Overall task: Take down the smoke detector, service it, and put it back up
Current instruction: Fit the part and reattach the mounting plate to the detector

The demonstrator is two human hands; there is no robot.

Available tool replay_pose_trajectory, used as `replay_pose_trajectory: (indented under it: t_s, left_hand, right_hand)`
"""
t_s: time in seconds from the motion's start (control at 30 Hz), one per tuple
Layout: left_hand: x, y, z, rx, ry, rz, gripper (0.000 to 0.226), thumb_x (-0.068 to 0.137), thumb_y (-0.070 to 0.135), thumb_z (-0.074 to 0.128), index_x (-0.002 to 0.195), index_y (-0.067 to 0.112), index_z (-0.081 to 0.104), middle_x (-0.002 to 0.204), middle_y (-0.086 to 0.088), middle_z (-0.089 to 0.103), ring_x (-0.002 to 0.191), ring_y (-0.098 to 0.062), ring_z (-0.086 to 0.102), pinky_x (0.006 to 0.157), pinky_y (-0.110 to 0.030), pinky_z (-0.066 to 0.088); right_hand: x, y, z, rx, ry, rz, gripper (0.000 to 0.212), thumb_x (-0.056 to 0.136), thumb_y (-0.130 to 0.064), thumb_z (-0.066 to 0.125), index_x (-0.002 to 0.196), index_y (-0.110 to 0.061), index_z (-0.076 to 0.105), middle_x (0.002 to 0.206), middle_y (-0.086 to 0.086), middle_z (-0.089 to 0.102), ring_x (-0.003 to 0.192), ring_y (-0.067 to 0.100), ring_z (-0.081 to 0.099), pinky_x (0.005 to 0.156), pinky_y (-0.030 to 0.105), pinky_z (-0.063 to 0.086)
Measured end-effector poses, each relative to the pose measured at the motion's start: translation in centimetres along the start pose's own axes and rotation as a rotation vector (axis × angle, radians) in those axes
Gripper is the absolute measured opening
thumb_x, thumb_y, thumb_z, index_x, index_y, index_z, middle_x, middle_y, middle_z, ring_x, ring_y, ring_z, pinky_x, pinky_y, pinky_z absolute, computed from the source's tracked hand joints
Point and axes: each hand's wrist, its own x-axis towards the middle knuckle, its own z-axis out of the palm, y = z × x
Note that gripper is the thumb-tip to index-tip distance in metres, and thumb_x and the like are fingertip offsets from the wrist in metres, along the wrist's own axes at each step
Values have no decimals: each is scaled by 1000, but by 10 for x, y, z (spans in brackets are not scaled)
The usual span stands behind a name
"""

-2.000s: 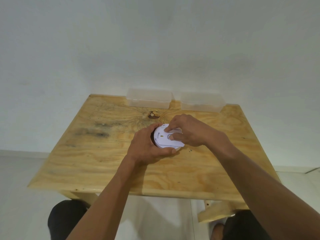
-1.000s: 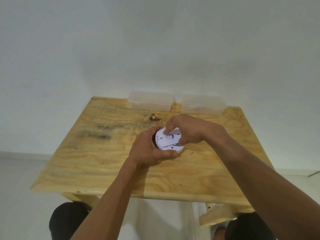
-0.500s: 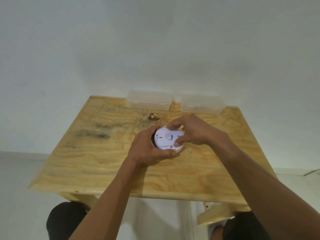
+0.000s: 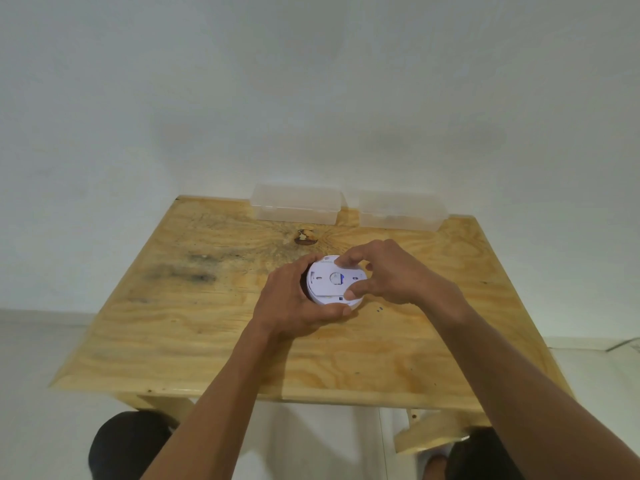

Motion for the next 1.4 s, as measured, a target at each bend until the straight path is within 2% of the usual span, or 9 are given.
replay_pose_trajectory:
  t_s: [0.2,0.43,0.6,0.67,0.73,0.8,1.13,1.2,1.4]
  left_hand:
    - [0,0,0,17,11,3,70,56,49,92,113,54,53,101,29,67,94,9,63,76,-22,55]
    - [1,-4,3,3,15,-19,72,54,54,90,118,41,59,105,21,71,94,1,67,81,-37,57]
    - [1,-3,3,-4,9,-21,69,53,57,88,114,40,60,104,20,71,93,0,67,80,-38,58]
    - [0,-3,3,-10,11,-23,69,53,58,87,114,43,58,104,21,71,93,1,67,81,-36,58]
    - [0,-2,3,-11,12,-23,71,53,56,88,117,44,58,104,22,71,93,3,67,81,-34,58]
    - [0,-1,2,-15,16,-25,71,53,54,89,116,45,59,103,23,71,93,3,67,80,-32,58]
    - [0,2,1,-12,8,-20,70,51,59,86,113,43,58,101,22,70,91,2,66,76,-32,57]
    - [0,2,1,-13,8,-20,69,51,59,86,112,43,59,101,22,70,90,1,66,76,-32,57]
    - [0,3,2,-25,10,-32,72,49,60,86,113,49,55,102,24,70,92,5,66,78,-29,58]
  right_hand:
    - [0,0,-1,-17,-15,-19,59,71,-31,87,126,-27,65,128,-5,63,108,16,58,93,38,51]
    - [4,-9,0,-123,-41,-99,44,83,-41,75,119,-17,69,128,0,61,114,20,55,90,36,47]
    - [9,-13,1,-180,-42,-132,53,87,-37,72,135,-18,58,128,1,62,112,21,56,82,30,42]
    - [11,-12,2,-229,-70,-160,56,87,-44,71,136,-19,57,121,0,60,102,19,52,77,30,37]
    - [12,-13,2,-272,-95,-184,56,86,-46,71,133,-18,59,103,-4,51,91,16,44,72,30,32]
    - [13,-14,0,-305,-109,-194,55,85,-45,71,131,-17,60,97,-6,43,88,17,41,70,31,31]
    - [19,-15,-8,-320,-172,-222,60,81,-37,77,135,-19,58,112,-3,51,96,16,42,76,31,34]
    - [19,-16,-9,-315,-178,-229,59,81,-36,78,134,-19,59,110,-4,50,100,19,45,76,32,36]
    - [18,-14,-9,-311,-177,-215,58,82,-37,77,133,-17,61,123,4,55,109,24,49,86,36,43]
